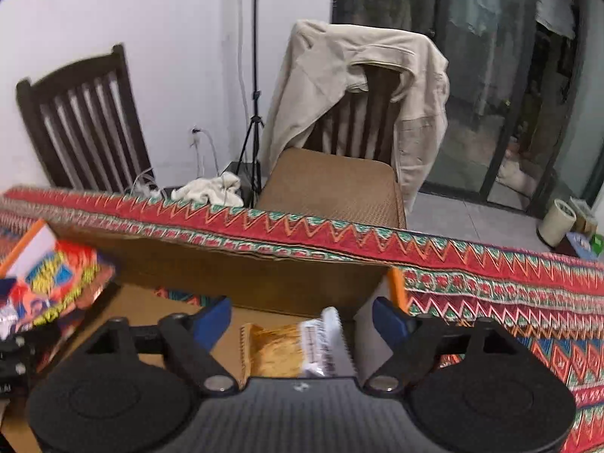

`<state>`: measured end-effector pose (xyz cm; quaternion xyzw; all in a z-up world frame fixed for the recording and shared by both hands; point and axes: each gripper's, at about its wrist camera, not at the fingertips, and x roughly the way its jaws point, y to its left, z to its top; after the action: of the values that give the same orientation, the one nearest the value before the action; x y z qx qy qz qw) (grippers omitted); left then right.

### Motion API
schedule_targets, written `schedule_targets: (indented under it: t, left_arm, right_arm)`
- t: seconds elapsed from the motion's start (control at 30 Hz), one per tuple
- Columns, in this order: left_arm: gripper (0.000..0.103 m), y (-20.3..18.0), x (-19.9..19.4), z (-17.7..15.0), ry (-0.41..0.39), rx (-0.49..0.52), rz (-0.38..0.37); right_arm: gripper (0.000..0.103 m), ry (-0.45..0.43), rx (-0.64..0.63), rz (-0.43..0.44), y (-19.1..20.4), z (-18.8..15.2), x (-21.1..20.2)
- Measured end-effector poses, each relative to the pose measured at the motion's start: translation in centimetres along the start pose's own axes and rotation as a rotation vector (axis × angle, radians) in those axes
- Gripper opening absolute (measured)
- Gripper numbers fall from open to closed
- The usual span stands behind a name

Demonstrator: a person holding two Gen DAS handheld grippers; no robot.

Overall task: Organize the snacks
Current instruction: 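Carry both snacks into the orange box and open both grippers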

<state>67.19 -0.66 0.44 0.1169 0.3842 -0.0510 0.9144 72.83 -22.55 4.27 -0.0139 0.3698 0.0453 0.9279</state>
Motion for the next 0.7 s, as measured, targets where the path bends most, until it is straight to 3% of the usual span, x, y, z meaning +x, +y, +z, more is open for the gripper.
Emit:
schedule_targets:
  t: [0.07,0.2,0.33,0.47,0.53,0.63,0.7]
  left_arm:
    - [0.073,-0.1,-0.2,-0.2,-0.001,-0.001,0.009]
    - [0.086,0.0,-2.6,-0.3,-0.06,0.005,0.013]
    - [0.087,0.9,-7.1,0.6,-0.076,-0.005,0.026]
    - [0.088,2.9,-13.9,1.2,-0.112,-0.079,0.03]
    - [0.093,3.9,-18.2,0.9,-0.146,-0.107,0.028]
    - [0.102,4.5,-24.9,-0.9,-0.221,-0.136,0.008]
    - [0.103,4.4,-29.2,-3.1,-0.273,-0.144,-0.001]
  right_arm:
    - [0.082,-0.008,-0.002,0.016,-0.3,-0.3,-0.2]
    - [0.082,-0.03,-0.045,0.012,0.3,-0.7,-0.7]
    - [0.082,-0.077,-0.091,-0.008,1.4,-1.1,-3.7]
    - [0.082,-0.142,-0.086,0.04,1.9,-0.2,-10.9]
    - [0.084,-0.196,-0.103,0.046,2.0,0.2,-15.4]
    - [0.097,-0.299,-0.116,0.048,1.9,-0.1,-22.8]
    - [0.101,-0.354,-0.122,0.057,1.8,-1.2,-27.6]
